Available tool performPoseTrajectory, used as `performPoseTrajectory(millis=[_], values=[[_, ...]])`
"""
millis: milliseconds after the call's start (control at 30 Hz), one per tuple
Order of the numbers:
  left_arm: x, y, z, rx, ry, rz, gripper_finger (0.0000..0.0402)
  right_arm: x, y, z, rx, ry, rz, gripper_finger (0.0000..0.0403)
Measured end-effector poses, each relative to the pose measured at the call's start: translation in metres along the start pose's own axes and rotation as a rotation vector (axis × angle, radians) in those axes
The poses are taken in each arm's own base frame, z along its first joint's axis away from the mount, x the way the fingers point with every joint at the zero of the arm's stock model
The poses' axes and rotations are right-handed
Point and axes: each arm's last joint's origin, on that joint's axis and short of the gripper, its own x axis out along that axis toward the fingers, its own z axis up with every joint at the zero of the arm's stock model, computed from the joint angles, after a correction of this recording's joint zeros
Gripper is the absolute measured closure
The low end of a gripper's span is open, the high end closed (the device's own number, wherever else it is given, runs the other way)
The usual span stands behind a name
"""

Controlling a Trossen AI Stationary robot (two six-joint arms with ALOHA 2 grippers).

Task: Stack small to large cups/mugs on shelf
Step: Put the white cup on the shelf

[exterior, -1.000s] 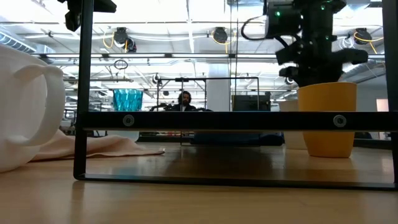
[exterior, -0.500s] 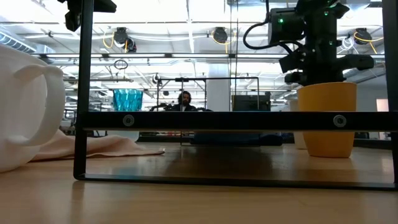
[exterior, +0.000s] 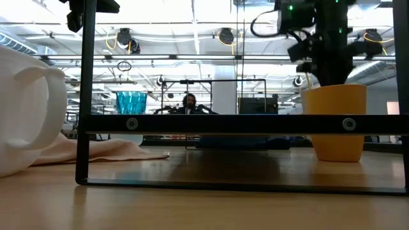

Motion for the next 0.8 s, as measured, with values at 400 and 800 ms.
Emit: performPoseTrajectory(millis=[400, 800], values=[[0.000, 0.000, 0.000, 0.013, -0.002, 0.008, 0.0369, -0.084, 0.002, 0.014, 0.092, -0.201, -0.032, 0.0402], [0.000, 0.001, 0.000, 0.039, -0.003, 0.011, 0.0369, -0.119, 0.045, 0.043, 0.014, -0.316, 0.011, 0.0403]])
